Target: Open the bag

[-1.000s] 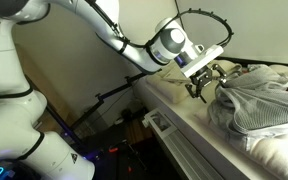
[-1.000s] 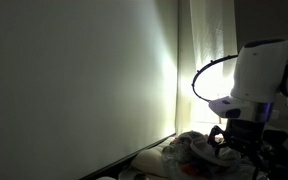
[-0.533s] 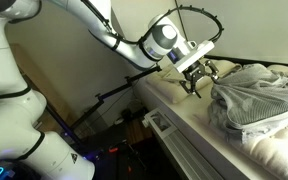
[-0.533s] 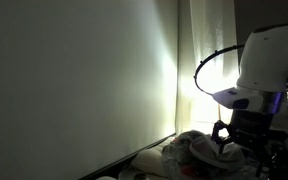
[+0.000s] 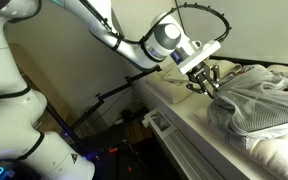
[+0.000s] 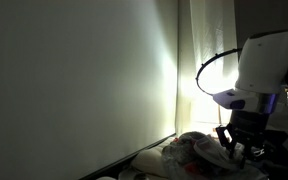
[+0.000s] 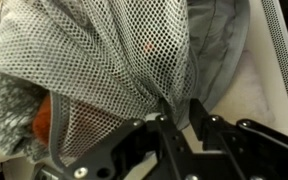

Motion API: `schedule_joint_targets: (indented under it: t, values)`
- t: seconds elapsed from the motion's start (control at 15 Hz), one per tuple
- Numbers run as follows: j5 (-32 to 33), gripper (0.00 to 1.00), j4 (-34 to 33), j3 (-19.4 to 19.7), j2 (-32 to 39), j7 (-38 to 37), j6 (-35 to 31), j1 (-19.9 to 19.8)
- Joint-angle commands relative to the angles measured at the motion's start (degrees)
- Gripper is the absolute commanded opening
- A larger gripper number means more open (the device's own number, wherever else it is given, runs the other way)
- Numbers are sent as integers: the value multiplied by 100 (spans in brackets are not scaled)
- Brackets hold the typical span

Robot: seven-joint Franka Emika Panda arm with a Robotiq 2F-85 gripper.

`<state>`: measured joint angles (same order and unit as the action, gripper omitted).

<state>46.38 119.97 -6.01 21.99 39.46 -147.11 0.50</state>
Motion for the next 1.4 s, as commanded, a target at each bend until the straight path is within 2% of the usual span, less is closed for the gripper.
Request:
schedule_joint_targets:
  t: [0.0, 0.4, 0.67, 0.93, 1.33]
  values:
    - [-79, 0, 142, 36, -136, 221, -118, -39]
    - [-27, 1, 268, -59, -328, 298, -227, 49]
    - [535, 1, 160, 72, -675, 163, -83, 247]
    - [843, 1, 60, 194, -1113, 176, -71, 143]
    - [1059, 1, -183, 608, -1529, 116, -193, -139]
